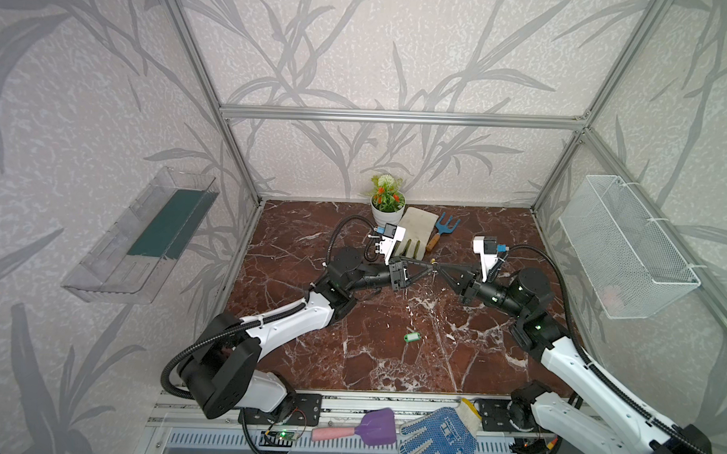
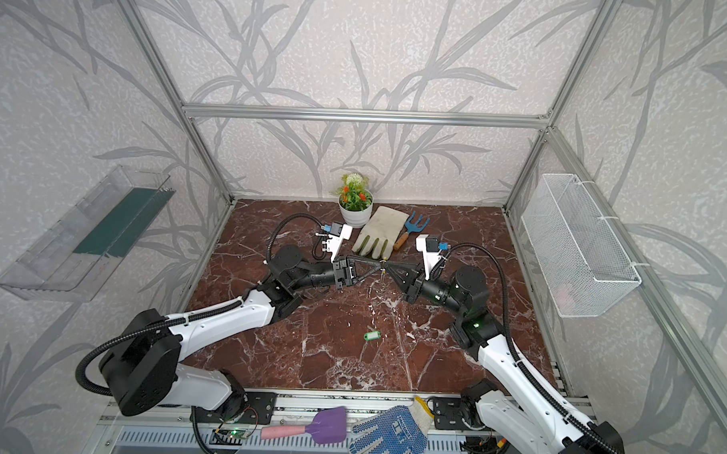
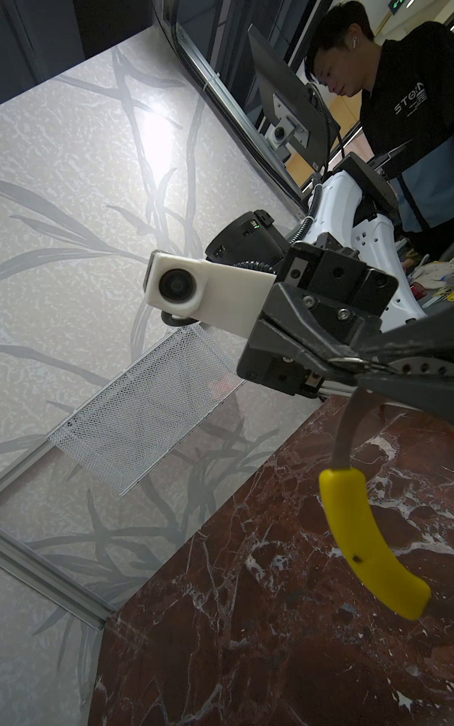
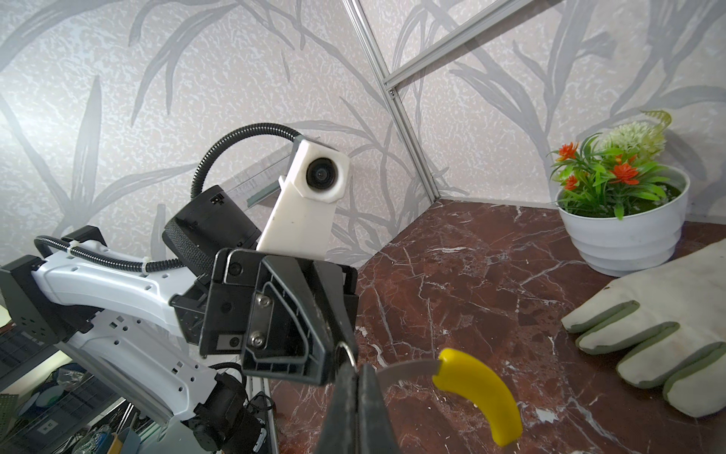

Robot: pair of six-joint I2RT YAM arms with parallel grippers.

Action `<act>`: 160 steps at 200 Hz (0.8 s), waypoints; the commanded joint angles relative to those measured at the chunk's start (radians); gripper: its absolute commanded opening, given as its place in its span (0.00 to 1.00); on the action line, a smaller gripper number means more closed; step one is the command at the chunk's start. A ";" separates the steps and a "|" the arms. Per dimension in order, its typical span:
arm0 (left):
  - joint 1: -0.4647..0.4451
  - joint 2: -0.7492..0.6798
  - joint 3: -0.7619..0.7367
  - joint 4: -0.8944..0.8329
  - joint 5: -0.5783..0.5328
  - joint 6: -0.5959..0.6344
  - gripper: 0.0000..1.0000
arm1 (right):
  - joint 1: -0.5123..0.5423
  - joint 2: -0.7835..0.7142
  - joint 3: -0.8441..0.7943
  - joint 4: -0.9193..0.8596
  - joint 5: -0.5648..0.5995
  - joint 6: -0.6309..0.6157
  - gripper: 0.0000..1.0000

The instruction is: Put the keys on the keyring

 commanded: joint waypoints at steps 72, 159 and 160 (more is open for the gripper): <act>-0.030 -0.060 0.038 -0.115 -0.005 0.105 0.00 | -0.016 0.003 -0.012 -0.011 0.000 -0.006 0.00; -0.032 -0.108 0.055 -0.268 -0.079 0.239 0.00 | -0.015 -0.034 -0.015 -0.055 0.037 0.063 0.45; -0.032 -0.107 0.054 -0.268 -0.079 0.239 0.00 | -0.015 -0.034 -0.015 -0.055 0.037 0.063 0.45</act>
